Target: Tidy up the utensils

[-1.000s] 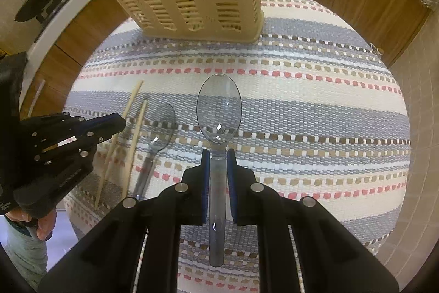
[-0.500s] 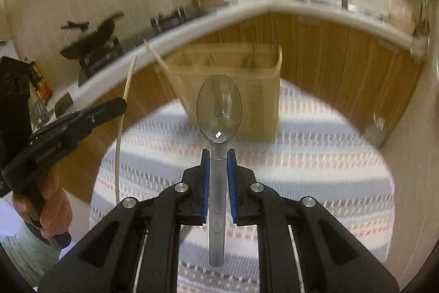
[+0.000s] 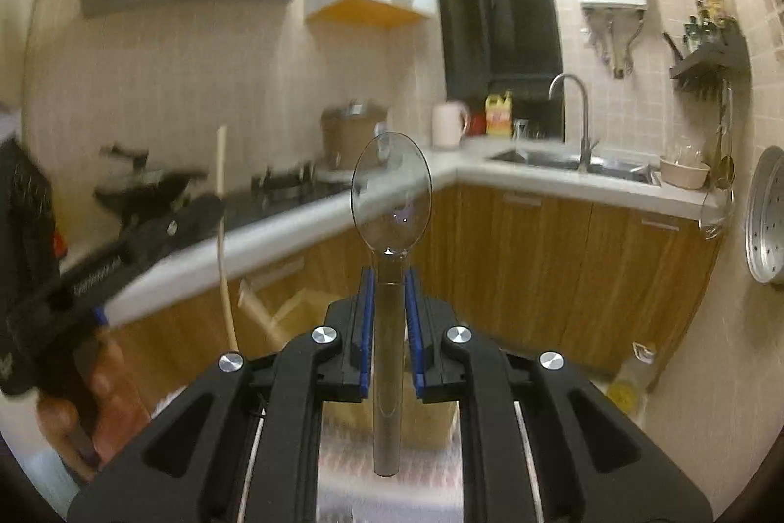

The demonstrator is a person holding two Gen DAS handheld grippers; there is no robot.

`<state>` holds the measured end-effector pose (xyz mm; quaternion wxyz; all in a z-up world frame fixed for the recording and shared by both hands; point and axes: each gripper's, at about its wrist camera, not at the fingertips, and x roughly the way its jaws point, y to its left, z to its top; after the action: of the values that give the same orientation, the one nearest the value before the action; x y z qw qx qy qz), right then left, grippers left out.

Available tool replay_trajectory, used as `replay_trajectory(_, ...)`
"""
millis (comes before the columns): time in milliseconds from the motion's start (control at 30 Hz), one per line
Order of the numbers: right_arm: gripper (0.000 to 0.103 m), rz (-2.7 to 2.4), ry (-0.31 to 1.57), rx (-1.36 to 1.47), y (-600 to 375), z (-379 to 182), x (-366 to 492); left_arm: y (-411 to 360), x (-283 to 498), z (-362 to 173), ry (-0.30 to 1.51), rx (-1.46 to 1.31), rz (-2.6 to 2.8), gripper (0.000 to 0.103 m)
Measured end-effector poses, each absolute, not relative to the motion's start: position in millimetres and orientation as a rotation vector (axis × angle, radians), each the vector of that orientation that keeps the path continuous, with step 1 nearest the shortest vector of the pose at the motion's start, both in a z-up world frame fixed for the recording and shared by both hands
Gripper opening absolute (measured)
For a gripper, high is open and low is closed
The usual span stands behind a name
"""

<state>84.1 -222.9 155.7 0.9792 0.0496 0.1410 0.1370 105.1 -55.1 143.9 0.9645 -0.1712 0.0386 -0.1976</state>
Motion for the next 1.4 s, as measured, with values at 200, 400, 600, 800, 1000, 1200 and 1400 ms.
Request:
replay_trajectory(200, 0.01, 0.256, 0.196, 0.182, -242, 142, 122, -73, 134, 140, 0.009, -0.337, -0.332, 0.003)
replay_trajectory(400, 0.01, 0.22, 0.191, 0.154, -243, 111, 150, -92, 156, 117, -0.03, -0.276, -0.254, 0.003)
replay_trajectory(600, 0.01, 0.226, 0.207, 0.145, -240, 90, 165, -99, 173, 100, 0.0, -0.236, -0.258, 0.004)
replay_trajectory(800, 0.01, 0.212, 0.204, 0.104, -236, 80, 163, -101, 180, 90, 0.011, -0.206, -0.249, 0.004)
replay_trajectory(1000, 0.011, 0.198, 0.203, 0.097, -233, 79, 153, -92, 181, 86, 0.042, -0.211, -0.27, 0.005)
replay_trajectory(1200, 0.015, 0.21, 0.24, 0.092, -232, 81, 144, -81, 174, 88, 0.078, -0.207, -0.297, 0.007)
replay_trajectory(1400, 0.036, 0.217, 0.254, 0.113, -236, 85, 129, -67, 158, 94, 0.085, -0.218, -0.307, 0.015)
